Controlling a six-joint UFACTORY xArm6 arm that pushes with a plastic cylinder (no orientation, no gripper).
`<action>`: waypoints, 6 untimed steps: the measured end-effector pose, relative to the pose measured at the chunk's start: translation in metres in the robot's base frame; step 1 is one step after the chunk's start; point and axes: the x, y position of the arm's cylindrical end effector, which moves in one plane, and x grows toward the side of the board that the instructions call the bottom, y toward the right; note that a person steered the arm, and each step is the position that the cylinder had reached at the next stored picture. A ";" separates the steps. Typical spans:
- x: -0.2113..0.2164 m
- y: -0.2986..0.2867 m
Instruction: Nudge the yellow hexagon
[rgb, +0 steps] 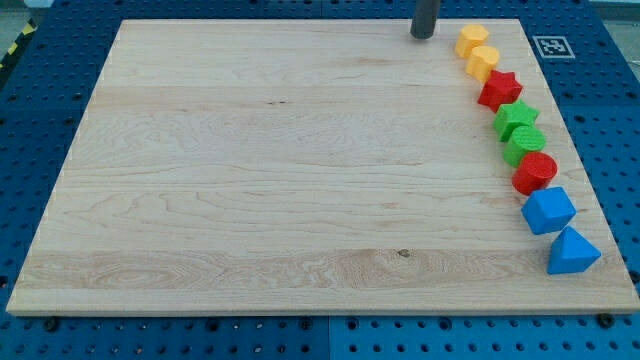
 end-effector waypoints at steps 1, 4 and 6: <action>-0.006 -0.004; -0.027 0.120; 0.009 0.086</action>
